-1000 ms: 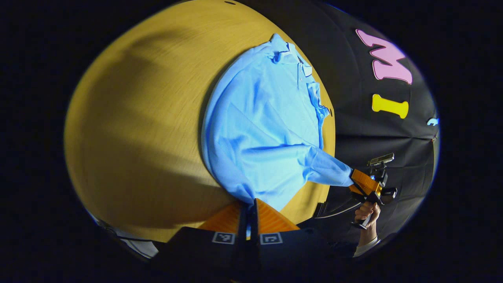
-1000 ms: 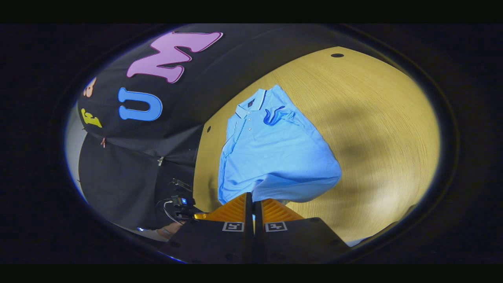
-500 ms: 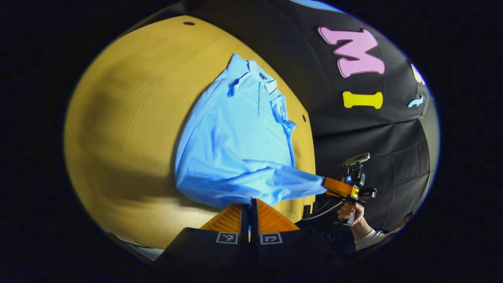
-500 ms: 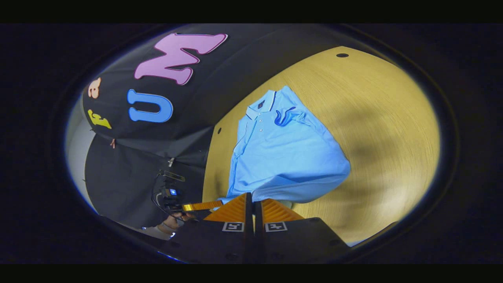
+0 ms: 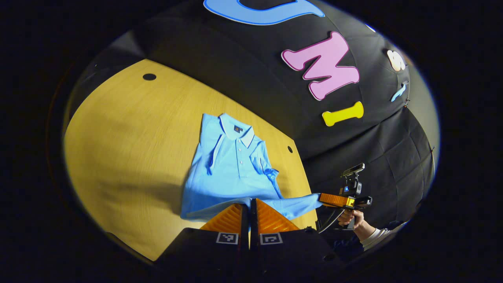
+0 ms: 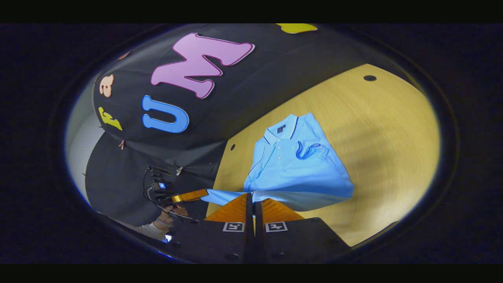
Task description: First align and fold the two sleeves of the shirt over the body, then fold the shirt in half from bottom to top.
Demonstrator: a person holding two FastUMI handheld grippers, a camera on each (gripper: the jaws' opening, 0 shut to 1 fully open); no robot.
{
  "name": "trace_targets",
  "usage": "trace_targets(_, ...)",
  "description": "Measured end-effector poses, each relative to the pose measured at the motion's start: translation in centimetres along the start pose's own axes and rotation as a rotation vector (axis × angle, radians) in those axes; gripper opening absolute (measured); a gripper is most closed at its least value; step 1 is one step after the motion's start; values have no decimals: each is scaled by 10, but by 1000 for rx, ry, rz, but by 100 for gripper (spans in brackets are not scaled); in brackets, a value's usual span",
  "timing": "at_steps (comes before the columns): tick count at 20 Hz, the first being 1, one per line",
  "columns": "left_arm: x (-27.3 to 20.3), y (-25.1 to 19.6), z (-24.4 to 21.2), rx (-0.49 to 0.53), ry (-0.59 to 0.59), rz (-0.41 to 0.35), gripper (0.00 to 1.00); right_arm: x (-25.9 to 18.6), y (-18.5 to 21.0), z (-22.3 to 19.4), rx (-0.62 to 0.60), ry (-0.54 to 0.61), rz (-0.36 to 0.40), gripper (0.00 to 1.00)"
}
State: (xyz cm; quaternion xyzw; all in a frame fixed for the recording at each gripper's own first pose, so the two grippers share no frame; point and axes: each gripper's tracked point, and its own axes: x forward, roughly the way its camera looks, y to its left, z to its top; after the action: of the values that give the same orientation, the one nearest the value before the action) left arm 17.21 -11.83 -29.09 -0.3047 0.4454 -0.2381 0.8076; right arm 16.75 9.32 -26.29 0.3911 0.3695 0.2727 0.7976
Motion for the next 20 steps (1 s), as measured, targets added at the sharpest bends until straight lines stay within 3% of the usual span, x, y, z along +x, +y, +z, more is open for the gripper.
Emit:
trace_targets(1, 6, 0, 15, 21, 1, 3, 6, 7, 4, 18, -18, -14, 1, 5)
trace_targets(2, 15, 1, 31, 44, -4, 16, 6, 15, 5, 36, -30, -25, 3, 11)
trace_targets(3, 25, 3, 47, 63, -5, 33, 6, 26, 2, 52, -44, -29, -11, 11)
trace_targets(4, 35, 3, 64, 79, -10, 46, 6, 37, -5, 65, -64, -26, -32, 5)
trace_targets(9, 102, 13, 148, 107, -70, 100, 6, 99, -30, 131, -117, -47, -93, 5)
trace_targets(12, 137, 37, 187, 88, -127, 175, 6, 135, -53, 162, -138, -61, -150, 5)
trace_targets(14, 154, 58, 193, 45, -130, 227, 6, 157, -74, 173, -147, -62, -208, 0)
trace_targets(16, 170, 89, 182, 56, -82, 321, 6, 182, -95, 175, -124, -39, -248, 5)
trace_targets(17, 176, 96, 175, 62, -42, 362, 6, 194, -107, 169, -100, -22, -262, 0)
trace_targets(18, 177, 103, 170, 60, -16, 392, 6, 200, -117, 163, -78, -2, -282, 5)
trace_targets(20, 180, 102, 164, 26, 13, 402, 6, 207, -132, 156, -72, 20, -320, 0)
